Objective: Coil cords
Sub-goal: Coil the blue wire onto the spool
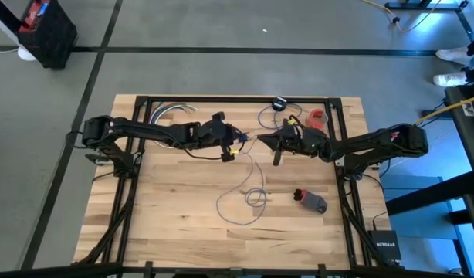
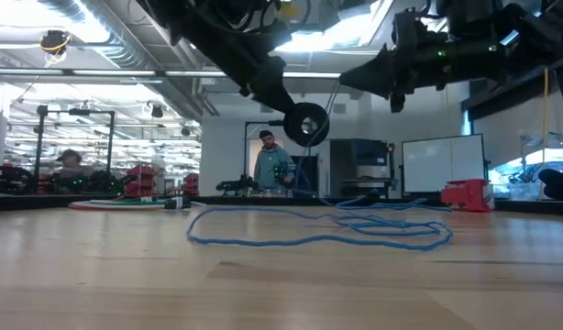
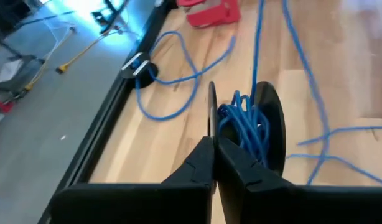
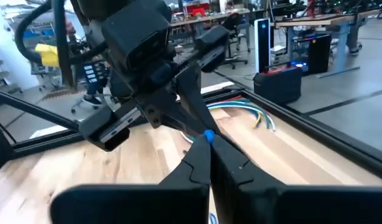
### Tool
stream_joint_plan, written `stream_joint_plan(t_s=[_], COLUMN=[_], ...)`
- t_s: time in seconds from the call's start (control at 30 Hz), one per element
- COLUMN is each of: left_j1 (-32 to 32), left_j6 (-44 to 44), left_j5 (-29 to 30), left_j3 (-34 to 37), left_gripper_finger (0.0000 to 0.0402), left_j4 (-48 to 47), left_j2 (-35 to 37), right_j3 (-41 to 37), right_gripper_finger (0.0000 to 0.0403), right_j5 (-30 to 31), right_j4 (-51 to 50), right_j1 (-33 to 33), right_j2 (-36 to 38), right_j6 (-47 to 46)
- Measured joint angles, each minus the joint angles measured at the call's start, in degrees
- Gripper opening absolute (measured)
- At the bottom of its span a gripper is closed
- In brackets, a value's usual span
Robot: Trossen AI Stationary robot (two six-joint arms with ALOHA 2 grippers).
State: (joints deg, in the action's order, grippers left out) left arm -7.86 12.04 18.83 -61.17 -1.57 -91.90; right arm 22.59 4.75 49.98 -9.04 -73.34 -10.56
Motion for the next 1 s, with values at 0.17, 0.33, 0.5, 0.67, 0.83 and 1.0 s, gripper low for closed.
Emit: stream_joint_plan(t_s=[0.17, 0.33, 0.5, 0.67, 0.83, 1.0], left_j1=[-0.02, -0.16, -1.14, -1.97, -1.55, -1.01], left_j6=[0.69, 1.48, -1.20, -6.82, -9.96, -10.59], left_j5=[-0.81, -0.85, -0.80, -0.65, -0.63, -0.64], left_j3=[0.00, 0.00, 0.02, 0.00, 0.00, 0.04], left_gripper_finger=[0.0000, 0.0000, 0.0000, 0.0000, 0.0000, 0.0000], left_j4=[1.74, 6.43, 12.02, 15.63, 18.17, 20.28], left_j2=[-0.89, -2.97, -4.50, -4.52, -4.52, -4.45], right_j3=[0.08, 2.13, 5.36, 7.45, 7.85, 7.85], right_gripper_finger=[0.0001, 0.0001, 0.0001, 0.0002, 0.0006, 0.0005], right_j5=[0.02, -0.54, -2.01, 2.76, 4.46, 7.74], right_j4=[0.38, 0.43, 0.39, 0.51, 1.15, 1.16], right_j1=[0.00, 0.03, 1.84, 4.39, 4.86, 4.96], right_j2=[-0.16, -2.06, -6.54, -10.97, -13.83, -15.42], right_j6=[-1.15, -1.19, -0.96, 0.72, 0.87, 2.01])
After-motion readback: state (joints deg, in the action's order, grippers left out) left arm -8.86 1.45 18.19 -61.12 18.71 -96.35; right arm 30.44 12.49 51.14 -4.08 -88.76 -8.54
